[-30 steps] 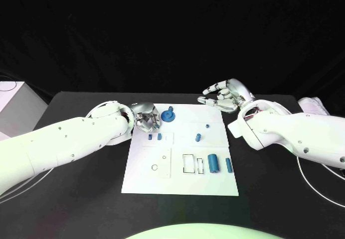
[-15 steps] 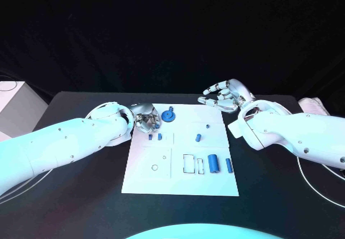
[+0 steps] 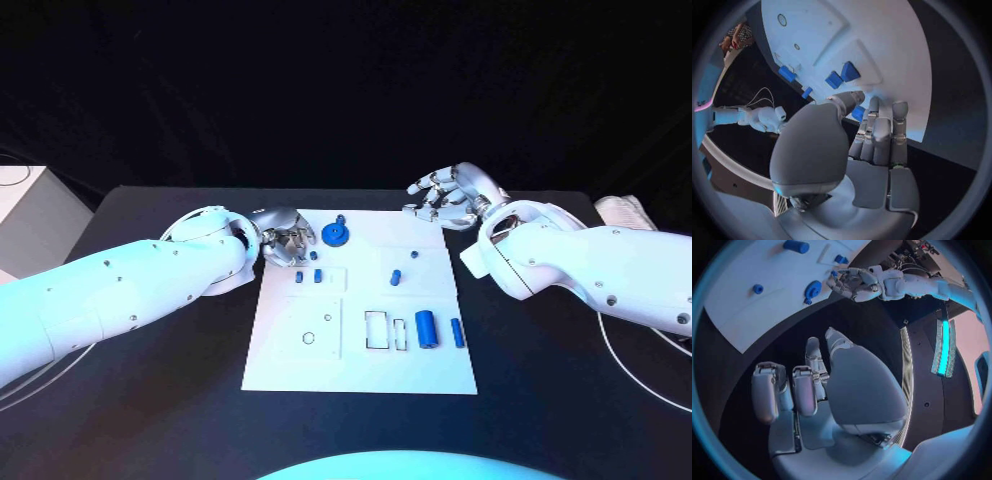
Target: Assemble the parts on the task board
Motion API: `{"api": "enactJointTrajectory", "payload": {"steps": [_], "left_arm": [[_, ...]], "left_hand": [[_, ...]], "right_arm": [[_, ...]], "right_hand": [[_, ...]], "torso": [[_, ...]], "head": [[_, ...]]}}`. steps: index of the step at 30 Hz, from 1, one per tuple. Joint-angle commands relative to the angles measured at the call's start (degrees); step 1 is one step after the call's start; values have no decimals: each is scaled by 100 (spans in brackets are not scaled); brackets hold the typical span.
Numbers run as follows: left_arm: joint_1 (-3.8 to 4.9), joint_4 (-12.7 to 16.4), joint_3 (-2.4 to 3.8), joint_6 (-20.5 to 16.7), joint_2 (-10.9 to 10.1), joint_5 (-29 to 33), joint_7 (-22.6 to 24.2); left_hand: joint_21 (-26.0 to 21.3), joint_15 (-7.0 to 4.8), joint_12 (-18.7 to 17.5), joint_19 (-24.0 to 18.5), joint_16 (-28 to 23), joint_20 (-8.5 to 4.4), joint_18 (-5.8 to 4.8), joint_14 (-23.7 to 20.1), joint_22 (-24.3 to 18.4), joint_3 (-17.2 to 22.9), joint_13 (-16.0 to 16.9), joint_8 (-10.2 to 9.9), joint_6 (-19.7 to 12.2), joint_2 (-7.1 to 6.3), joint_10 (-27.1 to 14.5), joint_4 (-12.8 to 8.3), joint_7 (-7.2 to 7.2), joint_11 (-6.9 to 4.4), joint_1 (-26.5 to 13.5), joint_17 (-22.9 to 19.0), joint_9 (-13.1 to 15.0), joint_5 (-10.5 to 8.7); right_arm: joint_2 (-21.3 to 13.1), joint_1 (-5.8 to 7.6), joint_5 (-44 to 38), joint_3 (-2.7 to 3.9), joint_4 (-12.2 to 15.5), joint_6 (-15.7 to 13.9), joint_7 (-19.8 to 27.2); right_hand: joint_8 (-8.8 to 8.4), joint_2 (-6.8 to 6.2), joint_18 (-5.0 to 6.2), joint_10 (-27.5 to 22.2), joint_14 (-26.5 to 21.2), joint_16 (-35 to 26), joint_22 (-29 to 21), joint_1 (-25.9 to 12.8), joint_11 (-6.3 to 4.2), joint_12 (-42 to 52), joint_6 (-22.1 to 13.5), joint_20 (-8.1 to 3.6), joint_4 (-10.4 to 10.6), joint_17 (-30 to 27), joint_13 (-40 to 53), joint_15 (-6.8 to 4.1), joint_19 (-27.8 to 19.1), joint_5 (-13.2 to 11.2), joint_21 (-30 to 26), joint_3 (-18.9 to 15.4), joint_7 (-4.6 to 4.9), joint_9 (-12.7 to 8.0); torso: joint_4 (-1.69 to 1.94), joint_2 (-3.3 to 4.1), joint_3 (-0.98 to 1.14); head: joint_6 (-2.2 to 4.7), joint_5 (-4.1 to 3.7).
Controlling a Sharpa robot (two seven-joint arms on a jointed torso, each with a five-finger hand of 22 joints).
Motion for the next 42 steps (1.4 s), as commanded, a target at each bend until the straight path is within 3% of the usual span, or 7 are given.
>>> {"api": "enactJointTrajectory", "payload": {"steps": [1, 2, 5, 14, 22, 32, 42], "left_arm": [[-3, 52, 31, -16, -128, 173, -48], [-2, 67, 46, -43, -181, 282, -34], [-1, 109, 107, -179, -344, 625, 68], [2, 323, 230, -731, -865, 2761, 718], [-9, 790, 255, -719, -1359, 5031, 1697], [-54, 1310, 257, -561, -1695, 5622, 2109], [-62, 1429, 257, -542, -1808, 5828, 2154]], "left_hand": [[-96, 43, -113, -114, -42, 36, 13, -116, -97, -82, -23, -15, -16, 37, -201, 21, 23, 53, -17, -161, -30, 23], [-139, 52, -125, -171, -61, 44, 27, -170, -156, -87, -26, -4, 6, 41, -220, 24, 34, 62, -11, -252, -30, 24], [-258, 48, -79, -311, -169, 64, 69, -403, -304, 6, 7, 227, 406, 55, -155, 14, 232, 54, 45, -622, 14, 21], [-455, 31, 439, -623, -869, 22, 81, -1526, -414, 185, 276, 513, 745, 130, -255, -220, 354, 52, 215, -2233, 34, 15], [-518, 75, 651, -764, -1171, 55, 83, -1668, -423, 186, 356, 534, 670, 225, -469, -291, 412, 104, 171, -2407, -10, 4], [-640, 85, 748, -781, -1260, 75, 84, -1674, -504, 70, 381, 571, 658, 231, -565, -261, 408, 107, 69, -2445, -20, 2], [-655, 87, 754, -781, -1272, 76, 84, -1678, -514, 64, 381, 575, 653, 239, -587, -264, 410, 110, 69, -2449, -22, 2]], "right_arm": [[15, -20, -905, -3, -137, 1010, -149], [17, -31, -1103, -5, -181, 1143, -150], [16, -71, -1746, -8, -282, 1445, -163], [59, -228, -3593, -20, -450, 1795, -434], [145, -362, -4481, -30, -508, 1851, -773], [244, -427, -4855, -35, -569, 1892, -1051], [360, -458, -4978, -40, -637, 1934, -1149]], "right_hand": [[31, -194, 53, -198, 317, -43, 890, 233, -87, -1056, 141, -7, -14, 472, -1007, -9, 197, -126, -60, 508, -8, 1], [27, -377, 57, 129, 333, -47, 875, 249, -64, -1565, 210, 9, -11, 465, -1663, 11, 200, -198, -88, 895, -4, -3], [57, -493, 74, 203, 339, -48, 826, 252, -69, -1917, 318, 10, -120, 461, -2120, 10, 180, -247, -169, 1236, -32, 14], [115, -663, 75, 475, 327, -95, 826, -24, -116, -2370, 511, -48, -308, 385, -2793, -57, 197, -265, -187, 1628, -122, 69], [127, -679, 73, 546, 311, -147, 831, -152, -132, -2546, 583, -98, -366, 308, -3020, -100, 208, -264, -188, 1668, -144, 89], [94, -689, 81, 611, 309, -190, 809, -270, -166, -2770, 595, -189, -454, 248, -3277, -199, 205, -266, -232, 1719, -188, 93], [91, -659, 80, 641, 308, -205, 807, -318, -160, -2826, 614, -197, -465, 226, -3351, -185, 208, -261, -240, 1752, -180, 98]], "torso": [[-3, -1, -2], [-1, -3, -1], [5, -9, -1], [7, 4, -2], [13, 19, -14], [18, 13, -29], [15, 12, -11]], "head": [[28, -74], [36, -100], [51, -130], [116, -174], [146, -252], [117, -265], [93, -262]]}}
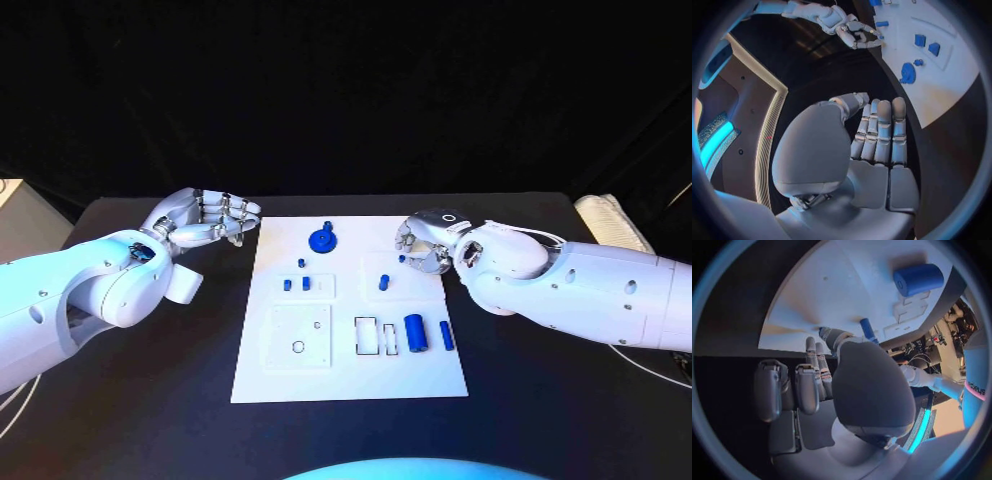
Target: Assemble the parts on the task board
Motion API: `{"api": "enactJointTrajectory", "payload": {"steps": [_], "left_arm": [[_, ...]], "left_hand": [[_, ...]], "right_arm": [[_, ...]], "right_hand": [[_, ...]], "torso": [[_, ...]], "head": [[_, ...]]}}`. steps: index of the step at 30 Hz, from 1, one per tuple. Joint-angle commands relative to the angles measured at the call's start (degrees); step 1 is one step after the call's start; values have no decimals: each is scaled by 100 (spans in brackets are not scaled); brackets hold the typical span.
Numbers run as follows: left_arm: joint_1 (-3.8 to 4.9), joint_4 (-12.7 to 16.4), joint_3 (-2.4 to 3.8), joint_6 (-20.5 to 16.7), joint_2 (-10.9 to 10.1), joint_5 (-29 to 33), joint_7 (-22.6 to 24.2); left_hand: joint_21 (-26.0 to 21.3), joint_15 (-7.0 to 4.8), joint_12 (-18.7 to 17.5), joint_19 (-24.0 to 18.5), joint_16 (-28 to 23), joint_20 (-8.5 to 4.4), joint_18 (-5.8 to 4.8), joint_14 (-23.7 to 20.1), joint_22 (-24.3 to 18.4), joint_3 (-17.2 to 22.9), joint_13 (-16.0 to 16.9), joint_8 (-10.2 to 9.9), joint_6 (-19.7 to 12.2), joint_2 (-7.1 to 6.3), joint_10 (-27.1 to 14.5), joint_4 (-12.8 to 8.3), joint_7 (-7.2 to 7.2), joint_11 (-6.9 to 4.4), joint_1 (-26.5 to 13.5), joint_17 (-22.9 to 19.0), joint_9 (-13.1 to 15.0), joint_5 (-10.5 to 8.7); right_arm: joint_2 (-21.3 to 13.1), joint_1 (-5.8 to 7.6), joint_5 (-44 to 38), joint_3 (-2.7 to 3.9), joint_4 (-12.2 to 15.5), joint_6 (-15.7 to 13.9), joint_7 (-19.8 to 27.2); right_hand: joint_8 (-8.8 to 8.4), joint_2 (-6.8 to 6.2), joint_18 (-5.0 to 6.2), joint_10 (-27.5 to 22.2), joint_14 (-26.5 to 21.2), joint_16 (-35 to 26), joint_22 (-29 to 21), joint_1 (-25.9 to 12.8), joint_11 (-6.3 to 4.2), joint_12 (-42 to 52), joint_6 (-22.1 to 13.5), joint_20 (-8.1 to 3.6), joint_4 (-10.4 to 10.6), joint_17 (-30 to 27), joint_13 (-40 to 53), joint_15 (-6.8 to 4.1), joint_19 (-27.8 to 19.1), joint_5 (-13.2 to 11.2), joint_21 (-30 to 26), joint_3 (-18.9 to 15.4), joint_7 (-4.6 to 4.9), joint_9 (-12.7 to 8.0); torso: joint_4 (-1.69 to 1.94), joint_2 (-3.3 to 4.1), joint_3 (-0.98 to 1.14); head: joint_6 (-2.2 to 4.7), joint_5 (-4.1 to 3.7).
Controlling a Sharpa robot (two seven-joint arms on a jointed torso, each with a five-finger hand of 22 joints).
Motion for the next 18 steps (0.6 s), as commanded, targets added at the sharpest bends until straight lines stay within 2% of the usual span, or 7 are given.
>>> {"api": "enactJointTrajectory", "payload": {"steps": [1, 5, 8, 17, 18], "left_arm": [[-2, 37, 6, 71, -18, 316, 205], [-2, 59, 6, 81, -36, 354, 206], [-2, 67, 6, 59, -45, 356, 186], [-2, 72, 6, 55, -55, 344, 154], [-2, 73, 6, 58, -56, 343, 151]], "left_hand": [[-18, 6, 37, -47, -27, -3, 84, -20, -5, -24, 9, 27, -9, 10, -38, 0, 23, -12, -53, -9, -9, 3], [-18, 6, 37, -47, -27, -3, 84, -20, -5, -24, 9, 27, -9, 10, -38, 0, 23, -12, -53, -9, -9, 3], [-24, 6, 44, -46, -32, -3, 85, -20, -9, -24, 11, 29, -13, 19, -44, -7, 25, -12, -45, -11, -10, 4], [-29, 4, 59, -39, -38, -4, 86, -18, -14, -24, 14, 33, -15, 34, -48, -22, 29, -12, -25, -13, -11, 5], [-29, 4, 64, -36, -38, -5, 87, -15, -15, -26, 15, 34, -16, 37, -49, -26, 30, -11, -20, -13, -12, 5]], "right_arm": [[40, -25, -227, -4, -20, 145, -123], [83, -57, -209, -6, -43, 186, -118], [114, -79, -192, -6, -57, 217, -115], [187, -123, -173, -8, -131, 368, -128], [193, -127, -174, -8, -137, 384, -131]], "right_hand": [[2, 4, 79, 40, 308, -29, 809, -76, 4, -42, 33, -54, -8, 226, -16, -42, 208, -17, -7, 22, -3, 9], [39, 77, 78, 189, 310, -40, 810, -61, -17, -67, 134, -50, -55, 210, -93, -38, 214, -2, -11, 186, -27, 33], [111, 100, 33, 464, 292, -129, 928, -126, -38, -66, 290, -9, -113, 43, -150, 32, 286, -13, 166, 378, -34, 83], [181, 163, 32, 662, 303, -123, 947, -170, -55, -133, 418, 6, -256, 33, -214, 27, 299, -20, 185, 549, -47, 153], [205, 204, 29, 716, 306, -115, 957, -146, -63, -137, 456, 1, -314, 42, -221, 18, 304, -21, 199, 593, -52, 174]], "torso": [[4, 1, 4], [9, -1, 8], [7, -1, 7], [4, -7, 5], [4, -7, 7]], "head": [[-11, -2], [-33, 0], [-44, 7], [-55, 9], [-55, 8]]}}
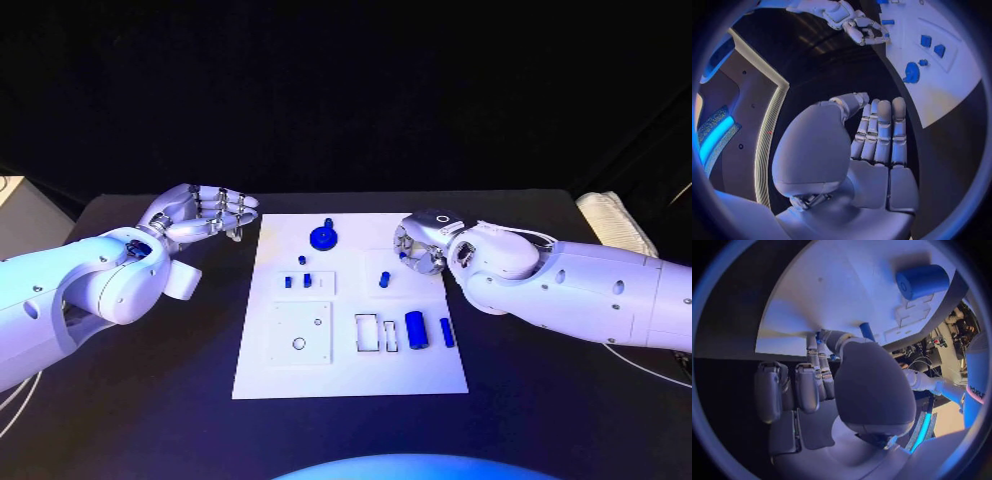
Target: Assemble the parts on the task board
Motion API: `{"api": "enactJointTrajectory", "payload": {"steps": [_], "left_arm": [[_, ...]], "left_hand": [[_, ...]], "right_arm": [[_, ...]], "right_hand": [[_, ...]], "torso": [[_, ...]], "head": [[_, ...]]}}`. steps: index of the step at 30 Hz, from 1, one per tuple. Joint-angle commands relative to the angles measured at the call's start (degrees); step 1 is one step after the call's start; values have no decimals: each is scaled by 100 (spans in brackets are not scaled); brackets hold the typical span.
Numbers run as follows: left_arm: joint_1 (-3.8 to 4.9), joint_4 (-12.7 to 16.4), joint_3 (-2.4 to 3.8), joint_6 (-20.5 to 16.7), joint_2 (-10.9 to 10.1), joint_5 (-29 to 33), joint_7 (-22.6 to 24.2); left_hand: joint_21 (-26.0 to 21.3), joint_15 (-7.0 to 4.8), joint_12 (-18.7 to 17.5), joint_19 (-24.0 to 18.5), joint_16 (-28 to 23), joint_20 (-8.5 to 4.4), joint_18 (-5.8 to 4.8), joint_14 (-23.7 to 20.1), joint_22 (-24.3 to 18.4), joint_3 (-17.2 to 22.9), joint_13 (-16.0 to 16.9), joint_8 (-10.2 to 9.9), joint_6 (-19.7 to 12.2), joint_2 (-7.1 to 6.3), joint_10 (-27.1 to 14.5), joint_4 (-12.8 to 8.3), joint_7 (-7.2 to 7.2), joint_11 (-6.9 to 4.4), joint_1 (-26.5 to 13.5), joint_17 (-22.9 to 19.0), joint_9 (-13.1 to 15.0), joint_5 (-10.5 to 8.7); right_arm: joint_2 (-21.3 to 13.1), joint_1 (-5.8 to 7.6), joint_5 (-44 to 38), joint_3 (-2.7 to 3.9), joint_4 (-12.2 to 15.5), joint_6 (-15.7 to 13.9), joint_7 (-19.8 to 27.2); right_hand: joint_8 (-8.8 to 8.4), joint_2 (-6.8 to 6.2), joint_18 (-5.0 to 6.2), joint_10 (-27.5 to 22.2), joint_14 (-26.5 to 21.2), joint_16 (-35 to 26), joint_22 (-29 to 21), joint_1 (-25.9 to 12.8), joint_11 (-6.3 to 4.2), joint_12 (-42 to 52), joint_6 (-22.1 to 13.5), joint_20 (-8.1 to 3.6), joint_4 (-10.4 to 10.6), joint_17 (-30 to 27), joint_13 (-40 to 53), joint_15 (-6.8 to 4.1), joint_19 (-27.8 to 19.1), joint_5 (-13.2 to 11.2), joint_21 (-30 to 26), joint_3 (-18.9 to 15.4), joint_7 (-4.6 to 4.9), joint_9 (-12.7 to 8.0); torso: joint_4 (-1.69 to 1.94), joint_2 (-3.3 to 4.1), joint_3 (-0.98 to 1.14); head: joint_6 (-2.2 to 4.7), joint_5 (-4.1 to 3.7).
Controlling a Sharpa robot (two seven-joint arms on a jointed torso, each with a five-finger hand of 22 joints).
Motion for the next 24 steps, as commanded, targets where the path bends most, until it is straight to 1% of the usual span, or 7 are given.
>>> {"api": "enactJointTrajectory", "payload": {"steps": [1, 5, 9, 13, 18, 22, 24], "left_arm": [[1, 21, 6, 60, -2, 73, 72], [1, 23, 6, 66, -8, 72, 59], [1, 21, 6, 66, -9, 69, 41], [1, 16, 6, 69, -5, 64, 23], [1, 2, 6, 78, 6, 57, -1], [1, -19, 6, 79, 17, 53, -16], [1, -28, 6, 82, 21, 52, -19]], "left_hand": [[-29, 4, 34, -37, -38, -5, 87, -16, -7, -24, 8, 34, -16, 37, -47, -23, 30, -8, -21, -6, -7, 5], [-29, 3, 42, -30, -37, -5, 88, -9, -8, -27, 9, 36, -19, 43, -49, -29, 32, -8, -14, -5, -8, 4], [-29, 3, 45, -27, -35, -6, 88, -6, -9, -29, 10, 36, -20, 45, -49, -31, 33, -8, -12, -5, -8, 4], [-28, 3, 50, -22, -33, -6, 88, 1, -9, -32, 11, 37, -23, 48, -51, -36, 34, -7, -8, -4, -10, 3], [-27, 3, 55, -17, -31, -6, 88, 6, -10, -37, 11, 36, -28, 46, -57, -43, 37, -6, -3, -3, -12, 3], [-26, 4, 57, -15, -31, -6, 87, 8, -10, -41, 11, 36, -32, 44, -63, -46, 39, -4, -3, -3, -13, 3], [-26, 4, 57, -15, -31, -6, 87, 8, -10, -41, 11, 36, -32, 44, -63, -46, 39, -4, -3, -3, -13, 3]], "right_arm": [[25, -48, -61, -25, -21, 296, -22], [64, -69, -94, -27, -51, 340, -50], [121, -96, -193, -29, -93, 301, -150], [154, -113, -282, -30, -103, 220, -238], [155, -122, -352, -30, -61, -82, -283], [102, -124, -367, -27, 43, -359, -282], [74, -118, -348, -22, 92, -446, -267]], "right_hand": [[54, 79, 29, 106, 306, -4, 953, -15, -9, -31, 86, 0, -65, 40, -18, 18, 304, -21, 43, 87, -7, 34], [98, 163, 24, 201, 311, 12, 973, 24, -24, -65, 142, -12, -229, 57, -41, 5, 313, -22, 68, 179, -9, 85], [109, 220, 25, 243, 309, 13, 974, 22, -21, -114, 144, -16, -357, 51, -68, 4, 311, -20, 63, 258, -1, 120], [95, 250, 29, 231, 297, -7, 965, 0, 14, -213, 115, -4, -530, 7, -123, 29, 301, -15, 38, 422, 35, 152], [91, 276, 32, 229, 286, -27, 959, -44, 39, -260, 121, 22, -674, -36, -182, 46, 294, -14, 19, 574, 57, 185], [108, 287, 32, 289, 285, -24, 965, -80, 23, -252, 158, 26, -746, -35, -199, 34, 297, -19, 25, 637, 46, 211], [108, 287, 32, 289, 285, -24, 965, -80, 23, -252, 158, 26, -746, -35, -199, 34, 297, -19, 25, 637, 46, 211]], "torso": [[0, -3, -1], [-6, 0, 1], [-5, -1, 3], [-4, -6, -1], [-4, -10, -2], [-8, -10, -1], [-10, -12, -5]], "head": [[-7, -3], [-10, 3], [-6, 4], [-22, 0], [-12, 6], [-9, 8], [-4, 2]]}}
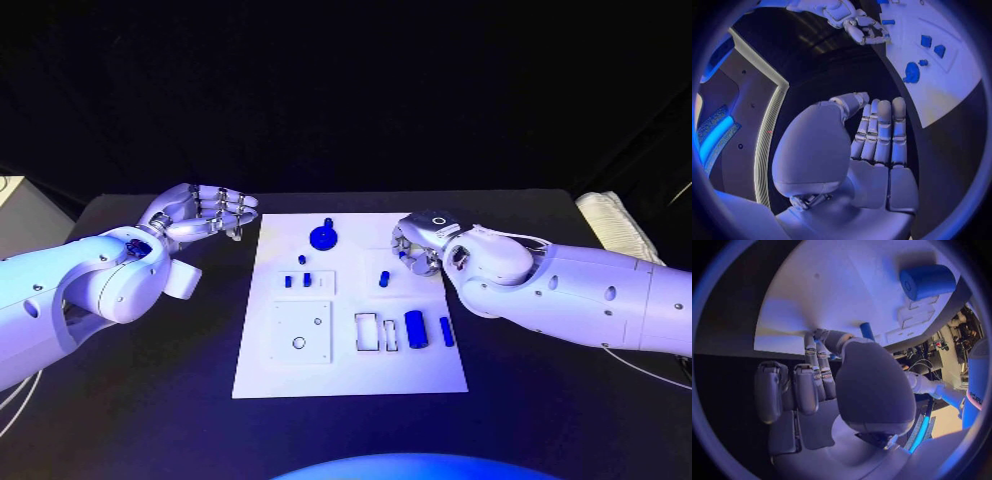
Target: Assemble the parts on the task board
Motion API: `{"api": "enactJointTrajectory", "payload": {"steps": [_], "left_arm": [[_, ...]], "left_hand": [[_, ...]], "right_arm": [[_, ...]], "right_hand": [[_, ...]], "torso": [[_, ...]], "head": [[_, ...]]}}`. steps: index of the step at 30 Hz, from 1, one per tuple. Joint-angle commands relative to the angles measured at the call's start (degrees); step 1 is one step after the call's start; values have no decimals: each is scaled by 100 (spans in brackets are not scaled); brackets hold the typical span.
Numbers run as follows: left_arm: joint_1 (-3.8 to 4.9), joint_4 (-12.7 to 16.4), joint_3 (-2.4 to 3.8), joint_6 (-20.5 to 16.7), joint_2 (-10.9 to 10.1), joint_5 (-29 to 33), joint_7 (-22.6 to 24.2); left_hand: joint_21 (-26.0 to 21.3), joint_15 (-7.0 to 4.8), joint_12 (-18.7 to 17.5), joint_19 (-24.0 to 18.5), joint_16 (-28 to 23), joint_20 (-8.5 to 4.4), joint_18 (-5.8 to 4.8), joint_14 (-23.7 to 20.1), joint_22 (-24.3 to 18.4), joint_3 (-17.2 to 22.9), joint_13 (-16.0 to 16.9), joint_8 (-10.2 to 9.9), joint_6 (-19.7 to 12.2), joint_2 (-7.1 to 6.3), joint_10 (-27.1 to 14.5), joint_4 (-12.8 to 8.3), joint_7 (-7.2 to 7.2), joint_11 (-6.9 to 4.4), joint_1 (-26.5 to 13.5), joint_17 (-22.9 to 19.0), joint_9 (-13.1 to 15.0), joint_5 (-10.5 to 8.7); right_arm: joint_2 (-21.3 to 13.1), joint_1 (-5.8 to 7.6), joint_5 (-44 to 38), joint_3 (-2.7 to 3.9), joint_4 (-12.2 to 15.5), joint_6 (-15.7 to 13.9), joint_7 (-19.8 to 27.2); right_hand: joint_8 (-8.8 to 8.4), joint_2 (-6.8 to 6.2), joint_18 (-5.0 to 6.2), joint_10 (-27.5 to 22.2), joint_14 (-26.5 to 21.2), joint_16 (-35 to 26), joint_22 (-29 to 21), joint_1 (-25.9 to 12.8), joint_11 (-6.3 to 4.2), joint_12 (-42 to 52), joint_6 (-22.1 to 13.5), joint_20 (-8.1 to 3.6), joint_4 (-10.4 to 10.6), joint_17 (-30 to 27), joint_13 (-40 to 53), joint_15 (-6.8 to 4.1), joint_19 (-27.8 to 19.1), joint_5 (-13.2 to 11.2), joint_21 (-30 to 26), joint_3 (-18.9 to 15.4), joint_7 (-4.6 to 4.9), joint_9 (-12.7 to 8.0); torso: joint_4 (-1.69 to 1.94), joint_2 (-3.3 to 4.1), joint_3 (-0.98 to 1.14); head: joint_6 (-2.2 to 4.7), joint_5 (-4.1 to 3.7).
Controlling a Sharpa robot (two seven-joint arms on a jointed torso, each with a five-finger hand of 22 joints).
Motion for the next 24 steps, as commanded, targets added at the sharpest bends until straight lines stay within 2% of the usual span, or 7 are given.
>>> {"api": "enactJointTrajectory", "payload": {"steps": [1, 10, 18, 24], "left_arm": [[1, -12, 5, 79, 19, 30, 5], [1, -55, 5, 67, 38, 29, -9], [1, -60, 5, 61, 48, 29, -11], [-1, -43, 5, 63, 50, 29, -8]], "left_hand": [[-27, 4, 21, -15, -31, -7, 87, 8, -5, -12, 7, 36, -11, 44, -24, -17, 18, -6, -3, -3, -8, 3], [-26, 6, 22, -11, -29, -6, 86, 13, -6, -19, 5, 35, -19, 40, -43, -24, 21, -1, -1, -2, -12, 4], [-27, 9, 24, -7, -31, -6, 86, 13, -7, -22, 3, 33, -31, 41, -65, -33, 24, 3, 6, -2, -16, 9], [-27, 9, 24, -7, -31, -6, 86, 13, -7, -22, 3, 33, -31, 41, -65, -33, 24, 3, 6, -2, -16, 9]], "right_arm": [[-26, -22, -54, -11, 102, -286, -14], [-184, 73, 71, 30, 374, -515, 50], [-392, 130, 195, 72, 769, -706, 103], [-450, 124, 315, 81, 1118, -834, 177]], "right_hand": [[3, 70, 29, 74, 286, -18, 976, -3, -11, 37, 45, 24, -57, 9, 41, 27, 303, 8, -6, 41, 9, 16], [18, 51, 29, 95, 284, -16, 983, -179, -17, 25, 66, 23, -50, 3, 7, 24, 305, -4, -1, 24, 1, 53], [19, 46, 28, 95, 286, -9, 984, -189, -19, 24, 67, 22, -54, 14, 4, 23, 305, -5, 0, 21, -2, 57], [19, 41, 27, 95, 286, -9, 988, -192, -20, 24, 67, 21, -58, 15, 3, 21, 307, -5, 6, 19, -2, 59]], "torso": [[-6, -5, -5], [-8, -6, -5], [-1, -2, -7], [5, 3, -2]], "head": [[9, -5], [38, -18], [42, 1], [43, 71]]}}
